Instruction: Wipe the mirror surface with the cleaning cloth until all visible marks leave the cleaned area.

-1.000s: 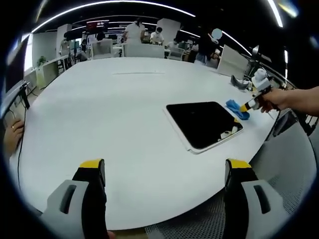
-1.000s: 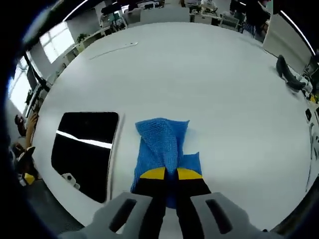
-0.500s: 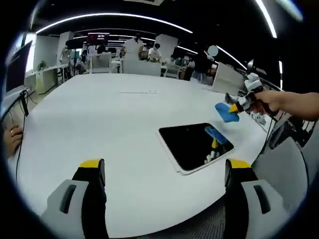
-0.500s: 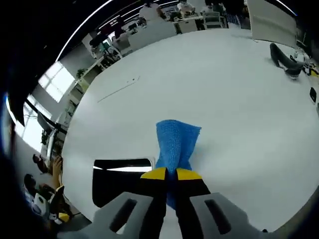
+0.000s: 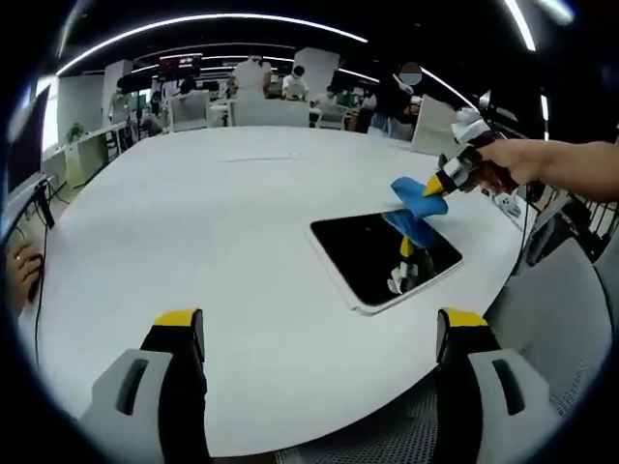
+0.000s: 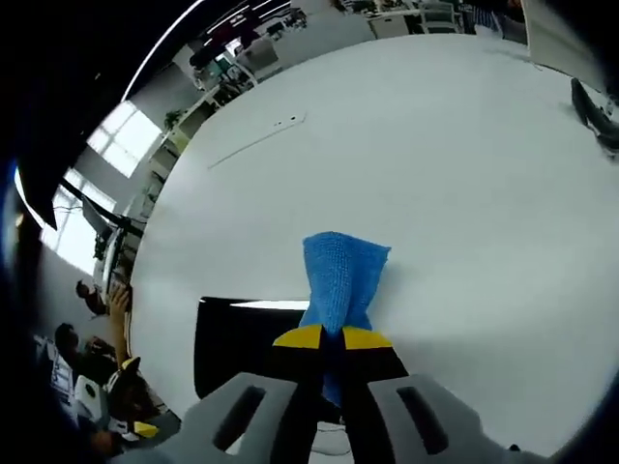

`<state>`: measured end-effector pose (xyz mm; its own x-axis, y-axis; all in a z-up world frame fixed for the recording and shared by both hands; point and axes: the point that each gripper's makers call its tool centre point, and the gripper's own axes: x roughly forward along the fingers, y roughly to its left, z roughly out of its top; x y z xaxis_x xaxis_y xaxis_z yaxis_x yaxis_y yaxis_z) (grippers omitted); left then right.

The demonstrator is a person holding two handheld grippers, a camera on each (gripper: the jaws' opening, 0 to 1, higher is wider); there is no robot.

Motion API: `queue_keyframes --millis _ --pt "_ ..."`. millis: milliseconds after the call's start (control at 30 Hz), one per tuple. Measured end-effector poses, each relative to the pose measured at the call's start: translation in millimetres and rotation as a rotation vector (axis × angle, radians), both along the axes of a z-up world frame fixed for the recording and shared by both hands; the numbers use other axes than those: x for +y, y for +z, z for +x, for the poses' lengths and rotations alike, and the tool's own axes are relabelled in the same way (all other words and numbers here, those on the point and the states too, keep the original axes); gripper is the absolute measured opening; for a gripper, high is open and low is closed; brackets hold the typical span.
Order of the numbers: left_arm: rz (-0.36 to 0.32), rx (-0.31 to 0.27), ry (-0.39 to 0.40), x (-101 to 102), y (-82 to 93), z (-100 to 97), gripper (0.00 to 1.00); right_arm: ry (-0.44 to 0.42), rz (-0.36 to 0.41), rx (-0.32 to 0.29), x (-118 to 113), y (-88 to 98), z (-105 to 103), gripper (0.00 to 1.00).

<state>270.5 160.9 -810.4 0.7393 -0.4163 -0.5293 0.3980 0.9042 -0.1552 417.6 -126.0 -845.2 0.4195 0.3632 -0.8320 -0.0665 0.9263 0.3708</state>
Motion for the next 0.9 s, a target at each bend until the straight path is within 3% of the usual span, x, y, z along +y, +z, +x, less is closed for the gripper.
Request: queue_keyframes --millis 100,233,300,667,900 --pt "-0.004 0.001 0.007 1 0.1 0.3 0.99 0.004 0.016 0.006 7 -10.5 -1 0.00" --pt "-0.007 0.001 0.007 1 -0.3 0.8 0.99 0.012 -0.025 0.022 6 -24.7 -10 0.00" --pt "-0.008 -0.002 0.009 1 -0.1 1.1 0.99 -0.013 -0.010 0.017 6 -22.5 -9 0.00" --pt "-0.010 0.001 0.003 0 -0.5 0.4 0.99 0.030 -0.027 0.017 22 -21.8 -4 0.00" --pt "-0.008 0.004 -0.002 -1 -0.4 -0.4 0.99 0.048 0.009 0.023 39 -22.0 -2 0.00"
